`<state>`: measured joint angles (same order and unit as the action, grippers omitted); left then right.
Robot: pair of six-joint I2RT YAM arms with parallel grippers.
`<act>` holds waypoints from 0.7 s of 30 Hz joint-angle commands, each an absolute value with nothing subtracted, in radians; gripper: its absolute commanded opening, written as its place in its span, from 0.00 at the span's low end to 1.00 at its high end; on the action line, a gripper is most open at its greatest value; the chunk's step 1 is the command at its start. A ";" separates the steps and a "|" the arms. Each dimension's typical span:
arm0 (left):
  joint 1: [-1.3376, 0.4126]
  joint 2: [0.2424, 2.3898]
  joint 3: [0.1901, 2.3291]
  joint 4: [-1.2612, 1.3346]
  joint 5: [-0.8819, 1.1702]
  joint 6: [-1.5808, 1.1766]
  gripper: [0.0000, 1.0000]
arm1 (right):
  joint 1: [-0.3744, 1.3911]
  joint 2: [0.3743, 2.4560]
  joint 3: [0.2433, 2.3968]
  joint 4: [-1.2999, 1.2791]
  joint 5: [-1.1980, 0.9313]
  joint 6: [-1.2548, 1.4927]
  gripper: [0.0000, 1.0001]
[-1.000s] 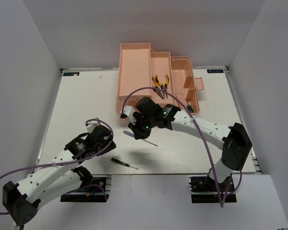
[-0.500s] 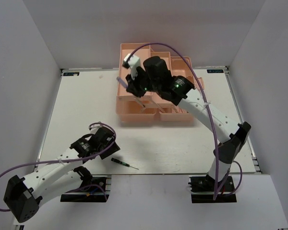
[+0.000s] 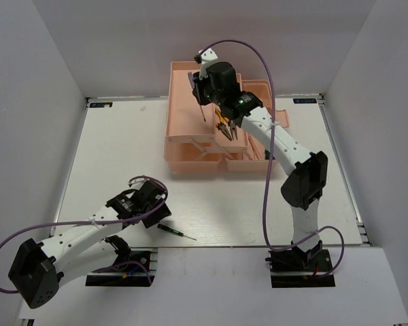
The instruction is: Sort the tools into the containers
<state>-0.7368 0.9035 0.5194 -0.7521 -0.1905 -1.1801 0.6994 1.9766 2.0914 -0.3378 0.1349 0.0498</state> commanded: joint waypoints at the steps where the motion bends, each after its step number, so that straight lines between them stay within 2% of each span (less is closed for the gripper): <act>1: -0.735 0.940 0.508 -0.733 -0.176 -1.233 0.61 | 0.669 1.997 2.112 -0.232 0.103 0.077 0.00; 2: -0.744 0.949 0.508 -0.733 -0.176 -1.233 0.61 | 0.664 2.009 2.112 -0.233 0.062 0.072 0.01; 3: -0.744 0.950 0.517 -0.733 -0.176 -1.233 0.61 | 0.649 2.014 2.111 -0.235 0.058 0.078 0.16; 4: -0.744 0.965 0.517 -0.733 -0.176 -1.242 0.61 | 0.643 2.014 2.111 -0.244 0.042 0.084 0.26; 6: -0.744 0.974 0.517 -0.723 -0.167 -1.243 0.61 | 0.631 2.006 2.111 -0.252 0.011 0.092 0.44; 7: -0.753 0.983 0.517 -0.723 -0.167 -1.252 0.61 | 0.618 1.996 2.111 -0.265 -0.038 0.103 0.49; 14: -0.773 1.063 0.598 -0.770 -0.186 -1.311 0.62 | 0.539 1.876 2.040 -0.314 -0.113 0.161 0.52; 21: -0.804 1.120 0.722 -0.902 -0.270 -1.321 0.64 | 0.427 1.746 1.827 -0.262 -0.167 0.212 0.52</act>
<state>-0.7853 1.1393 0.6651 -0.8318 -0.2016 -1.2926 0.4671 1.8099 1.8877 -0.3183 -0.1188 0.1665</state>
